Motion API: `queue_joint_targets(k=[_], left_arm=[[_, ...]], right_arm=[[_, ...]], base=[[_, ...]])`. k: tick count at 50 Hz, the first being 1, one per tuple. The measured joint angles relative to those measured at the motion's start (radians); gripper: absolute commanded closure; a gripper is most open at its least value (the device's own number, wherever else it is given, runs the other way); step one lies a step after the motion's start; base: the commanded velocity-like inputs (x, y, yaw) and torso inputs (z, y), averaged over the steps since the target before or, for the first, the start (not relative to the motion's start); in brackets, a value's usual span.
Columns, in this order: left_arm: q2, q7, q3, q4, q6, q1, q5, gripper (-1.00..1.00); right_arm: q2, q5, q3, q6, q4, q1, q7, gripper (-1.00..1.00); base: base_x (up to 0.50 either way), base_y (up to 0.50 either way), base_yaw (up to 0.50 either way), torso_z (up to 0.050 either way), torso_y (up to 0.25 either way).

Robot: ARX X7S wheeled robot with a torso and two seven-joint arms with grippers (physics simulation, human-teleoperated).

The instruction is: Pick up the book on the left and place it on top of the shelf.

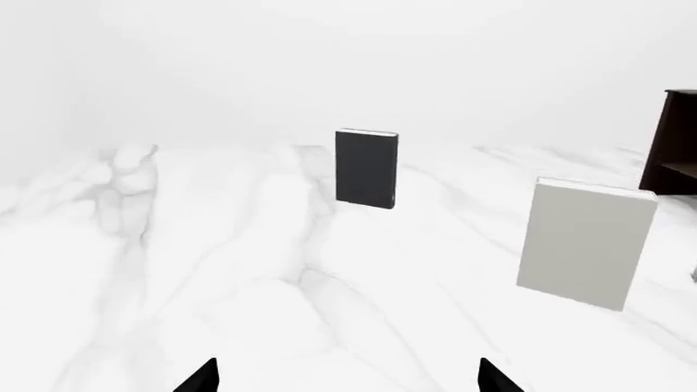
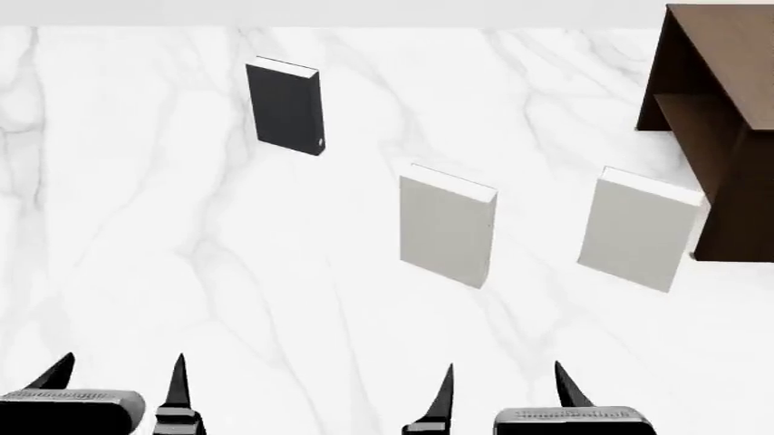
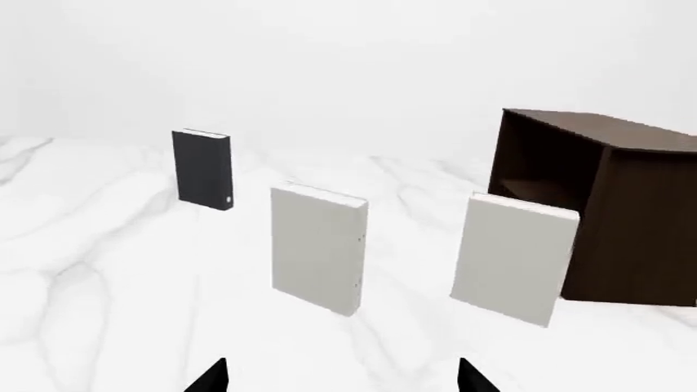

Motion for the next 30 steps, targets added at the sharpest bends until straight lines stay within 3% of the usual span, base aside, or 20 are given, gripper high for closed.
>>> queue_joint_targets(k=[7, 14, 21, 30], left_arm=[[-0.014, -0.003, -0.049, 0.132, -0.39, -0.248, -0.106, -1.0], [-0.037, 0.008, -0.076, 0.133, -0.701, -0.586, -0.186, -1.0], [-0.06, 0.025, -0.07, 0.066, -0.847, -0.838, -0.218, -1.0], [-0.082, 0.046, -0.065, 0.004, -0.897, -0.967, -0.236, -1.0]], right_arm=[[0.01, 0.056, 0.015, 0.409, -0.146, 0.264, -0.015, -1.0], [-0.001, 0.102, 0.038, 0.723, -0.13, 0.619, -0.033, -1.0], [-0.008, 0.121, 0.042, 0.86, -0.047, 0.859, -0.046, -1.0], [-0.018, 0.137, 0.039, 0.915, 0.041, 0.997, -0.055, -1.0]], base=[[0.0, 0.0, 0.0, 0.0, 0.0], [0.0, 0.0, 0.0, 0.0, 0.0], [0.09, 0.0, 0.0, 0.0, 0.0], [0.5, 0.0, 0.0, 0.0, 0.0]])
